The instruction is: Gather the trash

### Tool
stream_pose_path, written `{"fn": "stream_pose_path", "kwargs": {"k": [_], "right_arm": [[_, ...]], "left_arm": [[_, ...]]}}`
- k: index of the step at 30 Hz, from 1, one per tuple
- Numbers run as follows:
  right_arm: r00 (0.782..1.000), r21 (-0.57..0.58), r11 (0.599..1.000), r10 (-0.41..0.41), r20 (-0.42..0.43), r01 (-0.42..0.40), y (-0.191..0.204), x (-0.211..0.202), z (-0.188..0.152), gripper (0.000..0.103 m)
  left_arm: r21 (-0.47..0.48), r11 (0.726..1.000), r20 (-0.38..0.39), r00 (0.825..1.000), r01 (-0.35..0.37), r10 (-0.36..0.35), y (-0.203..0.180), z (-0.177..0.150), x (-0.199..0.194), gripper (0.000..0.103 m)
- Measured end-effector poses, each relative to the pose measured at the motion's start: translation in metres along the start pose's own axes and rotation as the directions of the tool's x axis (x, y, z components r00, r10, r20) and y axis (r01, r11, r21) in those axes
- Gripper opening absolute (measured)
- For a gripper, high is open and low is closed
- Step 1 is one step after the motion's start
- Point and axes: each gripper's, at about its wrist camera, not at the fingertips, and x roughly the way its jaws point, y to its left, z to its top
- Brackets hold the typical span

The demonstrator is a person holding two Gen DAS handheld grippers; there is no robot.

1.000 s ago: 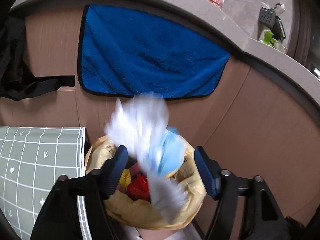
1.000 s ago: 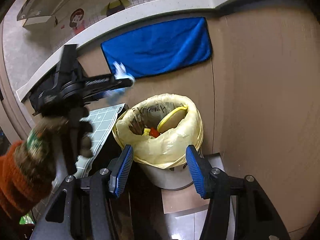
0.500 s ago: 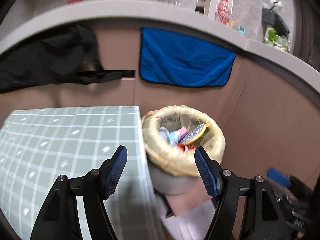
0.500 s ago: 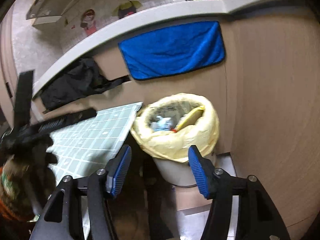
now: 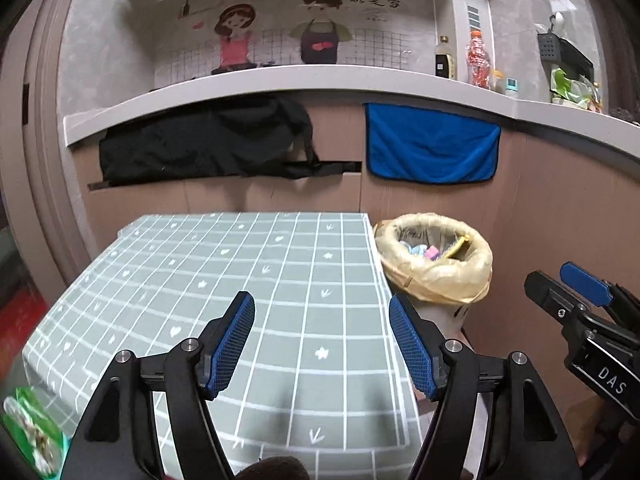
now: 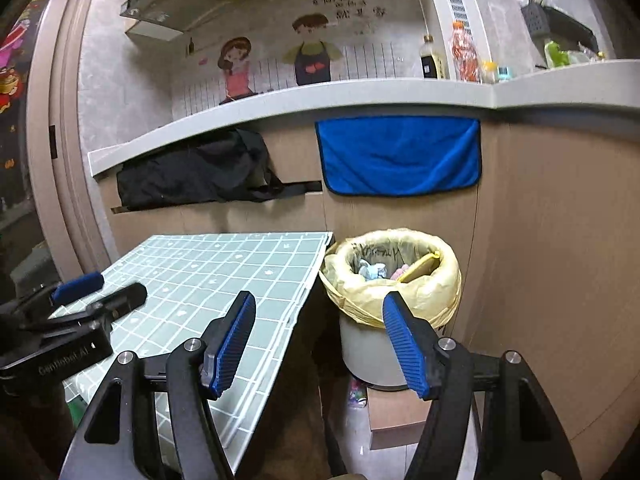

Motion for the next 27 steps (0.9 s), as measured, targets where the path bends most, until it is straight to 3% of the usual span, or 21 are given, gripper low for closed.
{"fn": "stream_pose_path", "kwargs": {"k": [13,27], "right_arm": [[1.000,-0.038,0.999,-0.014,0.015,0.015,0.012,-0.008,-0.008,0.063],[0.999,-0.044,0.999,-0.021,0.031,0.022,0.016,-0.012,-0.008,0.064]], "left_arm": [[-0.014,1.000,0.068,0.998,-0.010,0.011,0.010,-0.006,-0.027,0.070],[0.014,1.000,0.081,0.997,-0.001,0.000,0.007,-0.005,-0.030,0.070]]}}
